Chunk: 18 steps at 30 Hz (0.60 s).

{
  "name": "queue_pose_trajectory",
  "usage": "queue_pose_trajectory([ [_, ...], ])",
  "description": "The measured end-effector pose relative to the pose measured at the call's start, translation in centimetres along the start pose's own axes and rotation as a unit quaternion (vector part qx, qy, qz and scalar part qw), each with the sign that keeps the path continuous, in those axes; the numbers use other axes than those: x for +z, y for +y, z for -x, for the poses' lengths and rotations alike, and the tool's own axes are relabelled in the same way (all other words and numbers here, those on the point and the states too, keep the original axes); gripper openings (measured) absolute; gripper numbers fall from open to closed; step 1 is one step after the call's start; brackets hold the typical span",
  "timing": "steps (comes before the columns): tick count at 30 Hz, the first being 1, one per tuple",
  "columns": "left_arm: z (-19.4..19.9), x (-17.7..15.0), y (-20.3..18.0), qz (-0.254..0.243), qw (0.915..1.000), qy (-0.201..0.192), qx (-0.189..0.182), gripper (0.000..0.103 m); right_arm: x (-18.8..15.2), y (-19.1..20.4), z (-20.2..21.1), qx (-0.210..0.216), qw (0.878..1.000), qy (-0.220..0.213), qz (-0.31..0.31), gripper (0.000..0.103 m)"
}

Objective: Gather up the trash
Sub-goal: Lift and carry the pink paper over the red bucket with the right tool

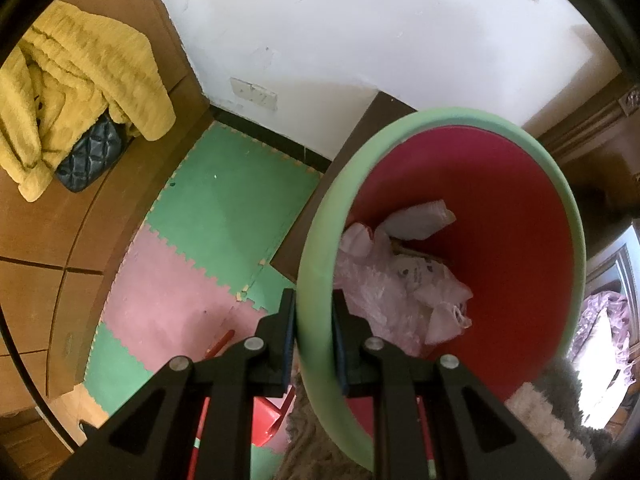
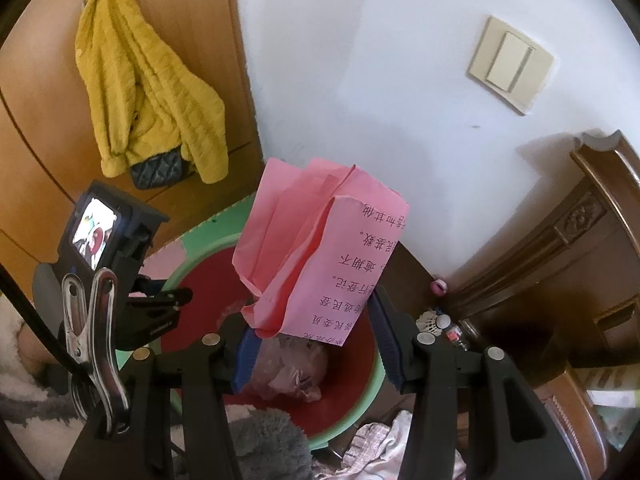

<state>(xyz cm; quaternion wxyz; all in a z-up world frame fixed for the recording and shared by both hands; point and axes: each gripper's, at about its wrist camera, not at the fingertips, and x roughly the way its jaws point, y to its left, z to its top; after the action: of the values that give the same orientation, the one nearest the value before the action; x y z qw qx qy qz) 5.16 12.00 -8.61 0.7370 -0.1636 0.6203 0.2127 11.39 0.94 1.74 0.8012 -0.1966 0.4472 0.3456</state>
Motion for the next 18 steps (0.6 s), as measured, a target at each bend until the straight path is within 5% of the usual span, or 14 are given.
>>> queue_pose_trajectory([
  [18,0.7,-0.8,0.4,0.022,0.9997,0.002,-0.012,0.018,-0.9,1.2,-1.7,0.012,0.998,0.05,0.03,0.055],
])
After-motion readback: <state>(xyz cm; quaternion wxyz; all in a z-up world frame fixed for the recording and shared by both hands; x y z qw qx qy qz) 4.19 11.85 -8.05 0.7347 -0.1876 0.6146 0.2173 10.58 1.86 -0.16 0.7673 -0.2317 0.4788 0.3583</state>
